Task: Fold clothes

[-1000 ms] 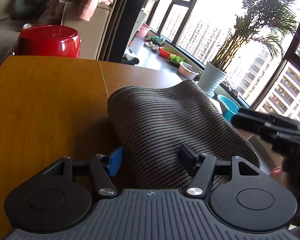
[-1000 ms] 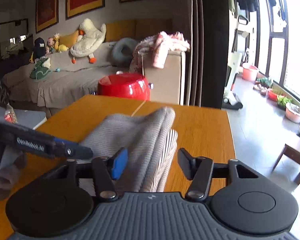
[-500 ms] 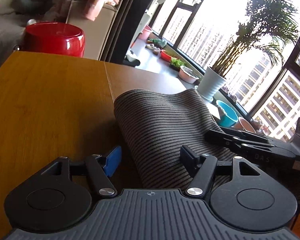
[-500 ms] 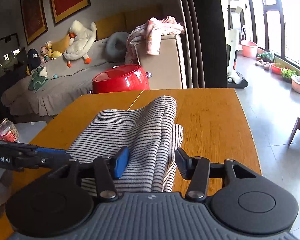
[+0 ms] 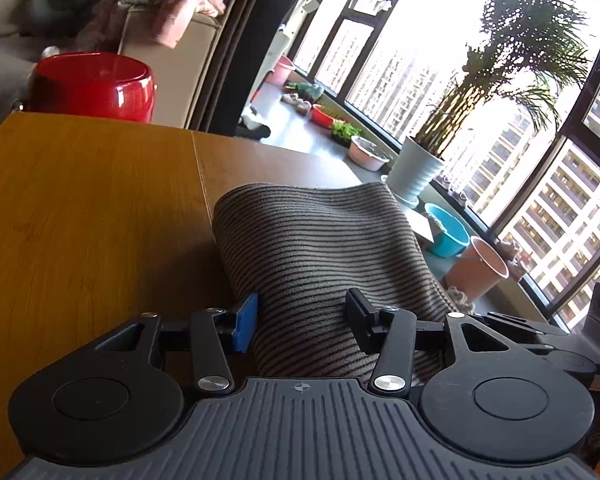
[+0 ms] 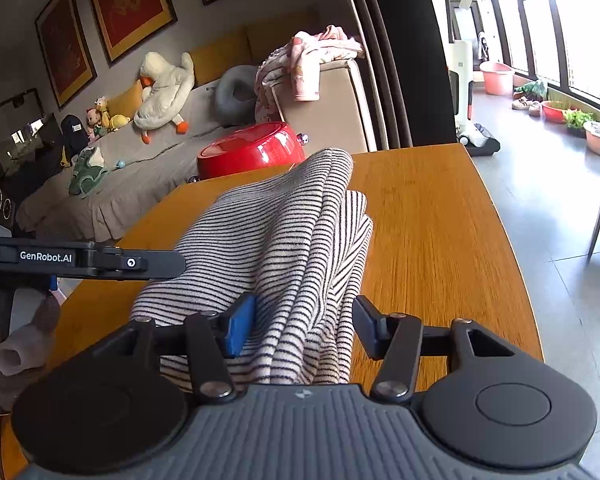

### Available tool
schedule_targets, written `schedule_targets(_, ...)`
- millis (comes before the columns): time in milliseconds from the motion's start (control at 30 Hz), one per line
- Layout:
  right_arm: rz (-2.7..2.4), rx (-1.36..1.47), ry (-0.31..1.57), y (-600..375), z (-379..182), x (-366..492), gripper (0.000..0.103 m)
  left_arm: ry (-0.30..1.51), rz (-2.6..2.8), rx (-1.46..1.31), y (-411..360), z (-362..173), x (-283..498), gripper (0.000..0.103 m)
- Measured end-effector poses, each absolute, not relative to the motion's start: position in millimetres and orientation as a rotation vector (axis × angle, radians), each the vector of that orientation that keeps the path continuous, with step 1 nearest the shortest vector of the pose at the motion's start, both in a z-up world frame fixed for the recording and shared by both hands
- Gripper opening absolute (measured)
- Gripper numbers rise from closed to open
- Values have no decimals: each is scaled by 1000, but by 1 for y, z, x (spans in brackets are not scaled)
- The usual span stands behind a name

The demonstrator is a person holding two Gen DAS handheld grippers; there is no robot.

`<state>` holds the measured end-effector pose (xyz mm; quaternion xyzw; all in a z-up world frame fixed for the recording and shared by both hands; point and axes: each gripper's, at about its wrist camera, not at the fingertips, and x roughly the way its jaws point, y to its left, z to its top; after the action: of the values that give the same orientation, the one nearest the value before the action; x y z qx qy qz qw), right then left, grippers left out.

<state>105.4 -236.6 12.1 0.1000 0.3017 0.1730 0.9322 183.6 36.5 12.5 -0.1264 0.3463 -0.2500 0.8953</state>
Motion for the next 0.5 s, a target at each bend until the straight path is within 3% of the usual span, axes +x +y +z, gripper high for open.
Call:
schedule_targets(133,351,236,594,-235,4,119,65,696,-482,-273,36,5,200,55)
schedule_targets(500,353,332,571,-244,-7,134,84,614,-475,-375,58,-22,197,82)
